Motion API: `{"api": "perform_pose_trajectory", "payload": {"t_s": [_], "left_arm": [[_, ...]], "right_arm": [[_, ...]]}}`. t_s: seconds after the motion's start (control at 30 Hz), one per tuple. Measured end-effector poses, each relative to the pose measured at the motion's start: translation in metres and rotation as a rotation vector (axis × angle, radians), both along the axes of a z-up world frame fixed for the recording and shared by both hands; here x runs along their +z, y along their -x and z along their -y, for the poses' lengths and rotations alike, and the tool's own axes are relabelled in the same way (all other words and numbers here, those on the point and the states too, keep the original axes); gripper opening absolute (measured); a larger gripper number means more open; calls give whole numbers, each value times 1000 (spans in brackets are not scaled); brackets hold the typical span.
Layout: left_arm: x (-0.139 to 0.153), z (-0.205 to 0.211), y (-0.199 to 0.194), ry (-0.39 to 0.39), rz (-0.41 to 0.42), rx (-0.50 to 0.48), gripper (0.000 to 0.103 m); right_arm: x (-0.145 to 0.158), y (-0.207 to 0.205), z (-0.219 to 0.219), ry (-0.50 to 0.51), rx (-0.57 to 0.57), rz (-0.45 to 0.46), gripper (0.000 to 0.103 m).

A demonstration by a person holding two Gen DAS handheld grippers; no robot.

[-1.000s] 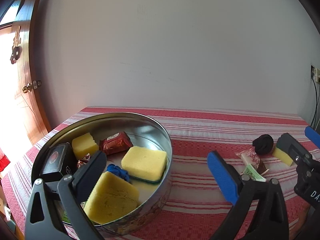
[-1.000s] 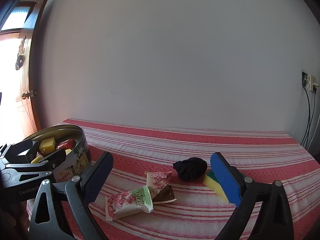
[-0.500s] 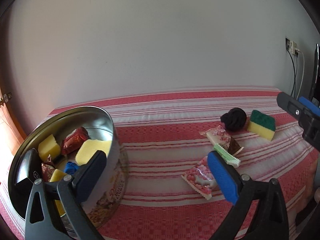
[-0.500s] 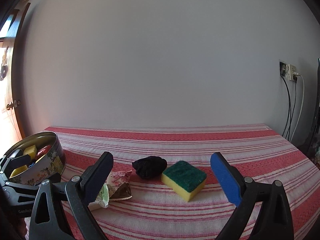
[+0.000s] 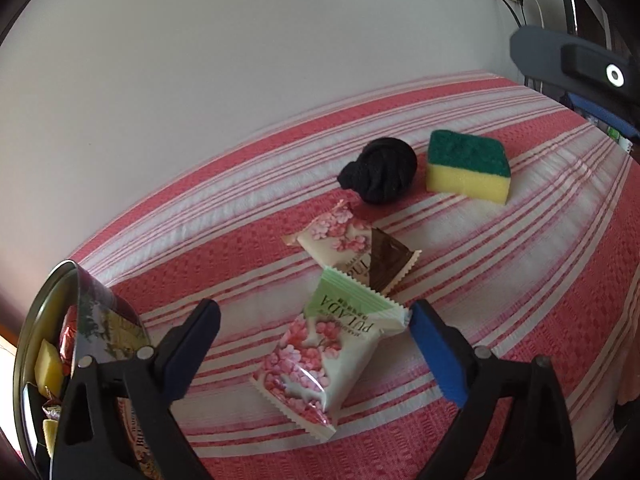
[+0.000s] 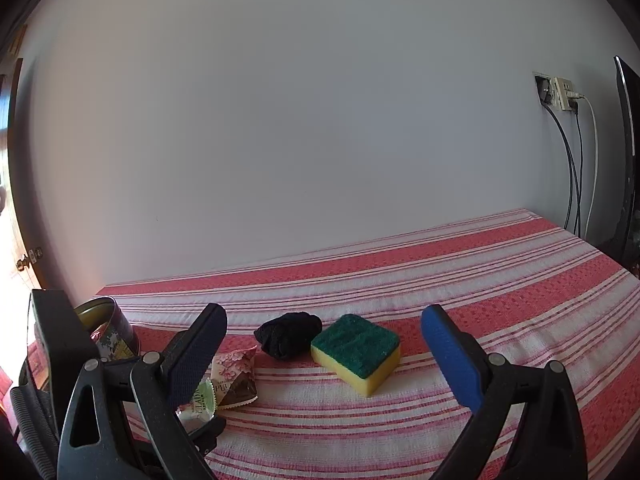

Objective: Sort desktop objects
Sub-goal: 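Grasp the floral PULADA wrapper with the left tool, then lift the PULADA wrapper with the left tool while the right tool grasps the second wrapper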

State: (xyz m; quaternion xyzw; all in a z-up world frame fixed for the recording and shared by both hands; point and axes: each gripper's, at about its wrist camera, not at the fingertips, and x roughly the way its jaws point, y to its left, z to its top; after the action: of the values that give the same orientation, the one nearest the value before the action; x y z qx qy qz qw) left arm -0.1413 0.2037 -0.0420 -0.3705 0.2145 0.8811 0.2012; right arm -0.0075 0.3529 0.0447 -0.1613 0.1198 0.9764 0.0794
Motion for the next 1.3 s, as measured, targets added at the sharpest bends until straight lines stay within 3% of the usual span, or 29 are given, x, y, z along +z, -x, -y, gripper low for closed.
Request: {"api": "perform_pose_trajectory", "payload": {"t_s": [0.17,0.2,0.27,0.33,0.47,0.57,0.7,0.87,1.0,1.1,1.3], "left_arm": [[-4,15,20,-124,138,-24,89],[-6,21,23,-166,180,-36,84],[-4,24,22,-173,171,-49,71],[-5,23,15,-181,162,-68,42],[-5,24,16,-209,169,-61,40],[4,46,17,-319,152,-7,40],[24,59,-3,-347,-20,33,40],[57,81,-23,-495,-210,60,40],[66,99,-23,-490,-325,132,40],[69,109,-15,-518,-323,161,40],[67,112,-7,-537,-302,207,40]], "right_arm": [[-3,2,0,16,10,13,100],[-3,3,-1,19,12,15,100],[-5,4,-1,26,15,26,100],[-7,7,-1,39,23,42,100],[-13,13,-3,61,33,75,100],[-16,16,-3,67,35,93,100],[-17,19,-1,60,52,107,99],[-15,23,17,14,109,118,99],[-17,43,53,-87,197,190,93],[-25,72,80,-156,220,298,68],[-44,124,106,-194,209,472,67]]}}
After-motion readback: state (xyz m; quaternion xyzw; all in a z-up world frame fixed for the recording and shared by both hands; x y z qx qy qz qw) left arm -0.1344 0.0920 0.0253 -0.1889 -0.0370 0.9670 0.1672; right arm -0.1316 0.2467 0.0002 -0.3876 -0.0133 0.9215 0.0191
